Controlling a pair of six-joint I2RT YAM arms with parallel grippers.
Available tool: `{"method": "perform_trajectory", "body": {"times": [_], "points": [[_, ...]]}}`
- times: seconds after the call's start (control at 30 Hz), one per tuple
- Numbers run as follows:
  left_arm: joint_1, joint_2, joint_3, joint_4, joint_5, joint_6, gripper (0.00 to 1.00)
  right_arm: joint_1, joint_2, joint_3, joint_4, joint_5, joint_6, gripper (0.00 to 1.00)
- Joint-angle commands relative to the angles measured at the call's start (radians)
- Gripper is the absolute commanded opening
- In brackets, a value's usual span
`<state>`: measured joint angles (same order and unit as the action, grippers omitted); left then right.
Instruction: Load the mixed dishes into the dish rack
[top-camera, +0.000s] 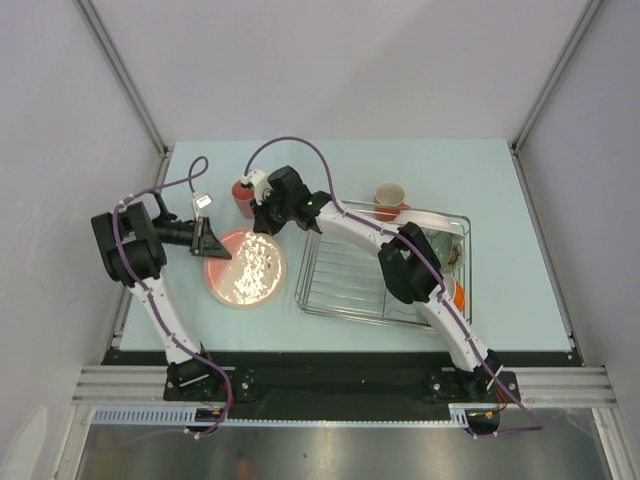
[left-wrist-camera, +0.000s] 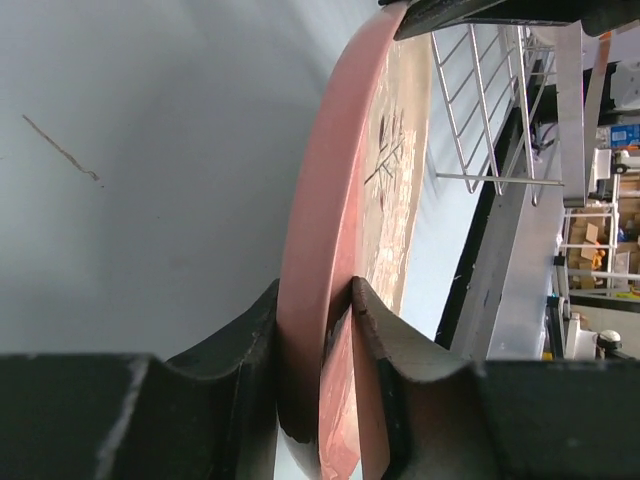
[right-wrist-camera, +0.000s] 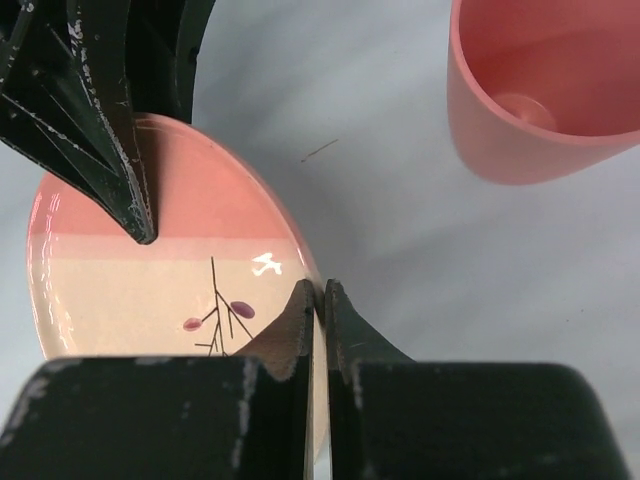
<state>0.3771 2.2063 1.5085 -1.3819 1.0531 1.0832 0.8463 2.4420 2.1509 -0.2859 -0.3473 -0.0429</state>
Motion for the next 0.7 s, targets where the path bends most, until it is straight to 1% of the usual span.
{"method": "perform_trajectory", "body": {"times": [0.0, 0.03, 0.07, 0.13, 0.17, 0.23, 0.27, 0.33, 0.37, 0.4, 0.43, 0.5, 0.6, 0.67], "points": [[-0.023, -0.075, -0.034, -0.085, -0.018, 0.063, 0.13, -0.009, -0.057, 0.099, 0.166, 0.037, 0.011, 0.00], [-0.024, -0.097, -0.047, -0.085, -0.021, 0.061, 0.03, -0.010, -0.057, 0.101, 0.168, 0.037, 0.014, 0.00], [-0.023, -0.112, -0.053, -0.085, -0.021, 0.061, 0.00, -0.010, -0.058, 0.101, 0.166, 0.037, 0.012, 0.00], [-0.026, -0.154, -0.070, -0.085, -0.022, 0.060, 0.00, -0.006, -0.072, 0.098, 0.159, 0.047, 0.012, 0.00], [-0.026, -0.167, -0.074, -0.085, -0.024, 0.060, 0.00, -0.004, -0.077, 0.099, 0.154, 0.054, 0.012, 0.02], [-0.026, -0.200, -0.085, -0.085, -0.022, 0.047, 0.00, 0.002, -0.090, 0.110, 0.134, 0.079, 0.011, 0.12], [-0.027, -0.235, -0.087, -0.083, -0.022, 0.041, 0.00, 0.004, -0.106, 0.116, 0.125, 0.085, 0.009, 0.28], [-0.036, -0.282, -0.087, -0.085, -0.022, 0.017, 0.00, 0.007, -0.129, 0.122, 0.097, 0.118, 0.005, 0.45], [-0.041, -0.331, -0.085, -0.085, -0.027, 0.009, 0.00, 0.005, -0.159, 0.119, 0.094, 0.135, 0.006, 0.69], [-0.053, -0.355, -0.080, -0.083, -0.025, -0.018, 0.00, 0.005, -0.176, 0.115, 0.088, 0.154, 0.006, 0.90], [-0.063, -0.378, -0.067, -0.085, -0.025, -0.032, 0.00, 0.005, -0.190, 0.109, 0.083, 0.183, 0.005, 0.99], [-0.096, -0.456, -0.050, -0.085, -0.025, -0.063, 0.00, 0.005, -0.234, 0.106, 0.071, 0.209, 0.003, 1.00], [-0.142, -0.526, -0.002, -0.083, -0.025, -0.118, 0.00, 0.000, -0.297, 0.109, 0.033, 0.254, 0.003, 1.00], [-0.162, -0.546, 0.039, -0.083, -0.022, -0.155, 0.00, -0.003, -0.331, 0.106, 0.002, 0.277, 0.005, 1.00]]}}
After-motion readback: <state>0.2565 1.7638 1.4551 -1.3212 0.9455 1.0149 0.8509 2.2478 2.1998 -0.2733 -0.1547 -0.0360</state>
